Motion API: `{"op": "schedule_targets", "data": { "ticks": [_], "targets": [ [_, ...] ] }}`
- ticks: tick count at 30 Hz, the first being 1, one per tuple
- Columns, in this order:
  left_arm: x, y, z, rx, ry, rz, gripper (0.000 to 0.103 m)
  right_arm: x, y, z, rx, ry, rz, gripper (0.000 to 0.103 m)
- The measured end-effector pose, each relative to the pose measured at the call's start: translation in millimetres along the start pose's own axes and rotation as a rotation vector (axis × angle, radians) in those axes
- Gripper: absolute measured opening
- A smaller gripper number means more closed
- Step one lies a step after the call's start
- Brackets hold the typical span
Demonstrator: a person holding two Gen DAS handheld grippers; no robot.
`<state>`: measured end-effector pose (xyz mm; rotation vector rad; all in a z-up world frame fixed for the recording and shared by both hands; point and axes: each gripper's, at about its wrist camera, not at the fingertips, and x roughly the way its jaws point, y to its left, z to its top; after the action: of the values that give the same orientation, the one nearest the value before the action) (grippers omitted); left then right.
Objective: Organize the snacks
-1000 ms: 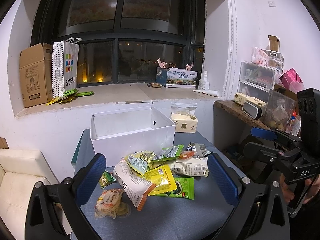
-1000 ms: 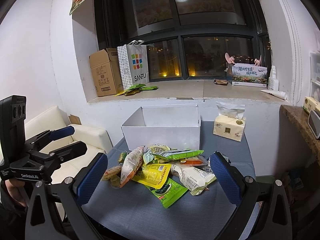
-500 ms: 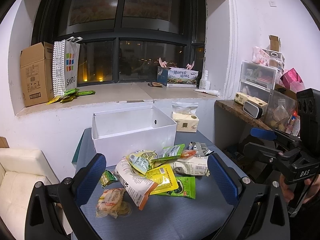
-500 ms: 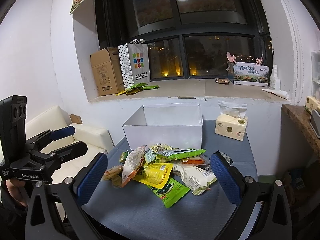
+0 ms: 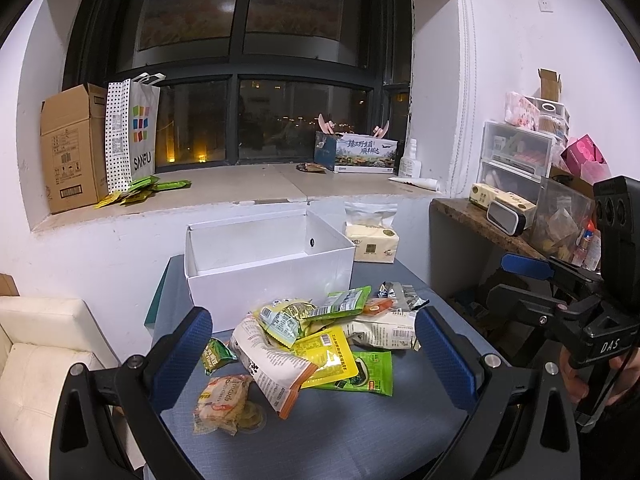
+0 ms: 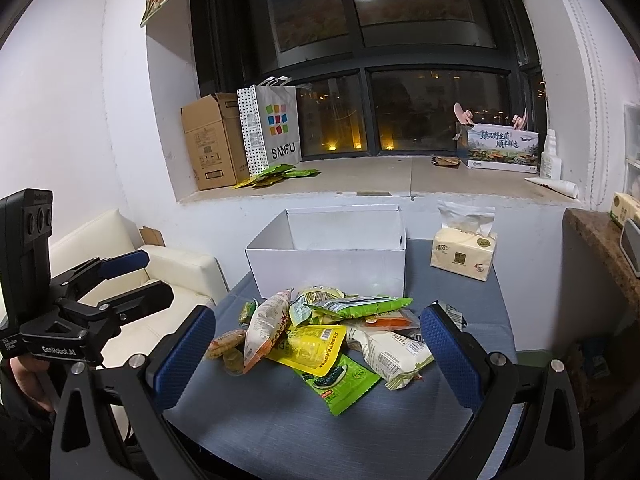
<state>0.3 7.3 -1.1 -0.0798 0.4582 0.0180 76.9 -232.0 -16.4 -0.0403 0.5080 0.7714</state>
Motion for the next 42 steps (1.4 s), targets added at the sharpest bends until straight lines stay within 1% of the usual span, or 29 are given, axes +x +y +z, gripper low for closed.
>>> {"op": "schedule_targets", "data": {
  "ticks": [18, 24, 27, 31, 35, 38, 42],
  "targets": [
    [0, 0, -2, 0.000, -0.001, 0.000, 0.103, 2, -1, -1, 0.003, 0.006, 0.003, 0.103],
    [0, 1, -2, -0.001, 0.000, -0.002, 0.103, 10, -11, -3, 0.024, 0.035, -0.014, 0.103],
    [2, 3, -4, -0.005, 0.007, -0.004, 0.103, 26, -32, -4, 0.070, 0.086, -0.053, 0.103],
    [4, 4, -7, -0.009, 0.015, -0.004, 0.103, 62, -81, -2, 0.183, 0.161, -0.093, 0.103],
    [6, 9, -10, -0.018, 0.025, 0.006, 0.103, 118, -143, -4, 0.341, 0.273, -0.119, 0.103],
    [8, 17, -14, -0.033, 0.036, 0.014, 0.103, 161, -180, -8, 0.416, 0.345, -0.151, 0.103],
    [10, 26, -20, -0.052, 0.050, 0.030, 0.103, 195, -211, -19, 0.536, 0.397, -0.104, 0.103]
  ]
}}
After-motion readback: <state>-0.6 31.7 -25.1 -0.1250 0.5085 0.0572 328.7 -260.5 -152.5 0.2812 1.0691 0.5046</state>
